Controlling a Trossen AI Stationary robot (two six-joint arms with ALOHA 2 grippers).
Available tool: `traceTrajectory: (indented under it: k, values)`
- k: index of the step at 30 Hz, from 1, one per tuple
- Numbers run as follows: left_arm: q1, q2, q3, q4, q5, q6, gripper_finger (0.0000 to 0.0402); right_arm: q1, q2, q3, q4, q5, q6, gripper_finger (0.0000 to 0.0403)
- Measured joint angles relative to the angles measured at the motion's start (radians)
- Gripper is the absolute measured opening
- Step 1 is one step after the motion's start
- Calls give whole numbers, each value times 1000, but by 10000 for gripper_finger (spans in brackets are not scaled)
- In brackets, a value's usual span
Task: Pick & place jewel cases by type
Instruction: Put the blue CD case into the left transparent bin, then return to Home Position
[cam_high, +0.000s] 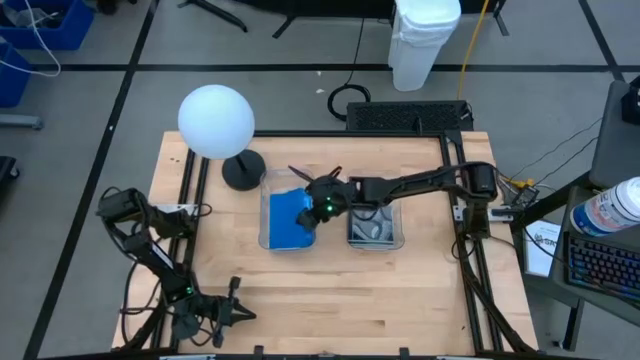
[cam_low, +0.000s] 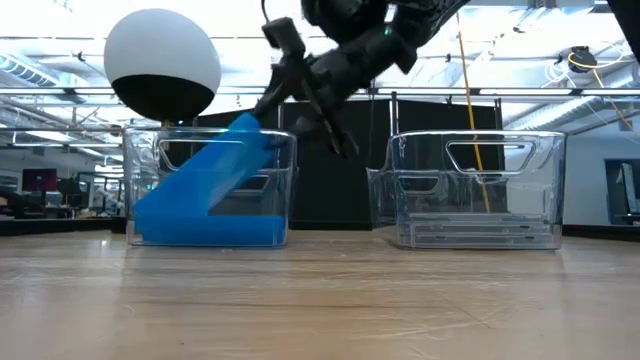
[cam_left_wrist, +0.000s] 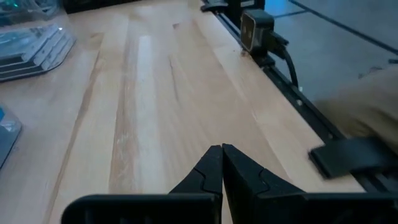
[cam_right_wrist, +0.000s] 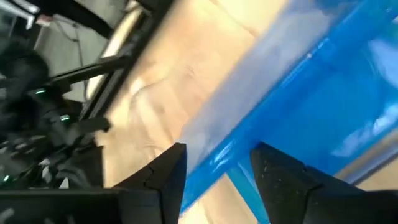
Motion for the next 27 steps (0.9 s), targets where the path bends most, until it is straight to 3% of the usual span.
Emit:
traceTrajectory:
  k: [6, 11, 16, 19, 24, 27]
  values:
    - [48, 0, 0, 34, 18, 32, 14, 2, -101, 0, -6, 17, -166, 175]
    - [89, 0, 1, 82, 57, 54, 14, 52, -204, 0, -106, 237, -295, 170]
    - [117, 0, 1, 85, 62, 86, 14, 99, -302, 0, -194, 273, -434, 164]
    - [126, -3, 1, 139, 61, 172, 14, 183, -366, -6, -218, 358, -576, 153]
    - [133, -96, 36, 123, 80, 441, 8, 382, -454, -121, -29, 609, -858, 119]
    - [169, -220, 82, 28, 99, 558, 5, 448, -513, -236, 132, 626, -958, 90]
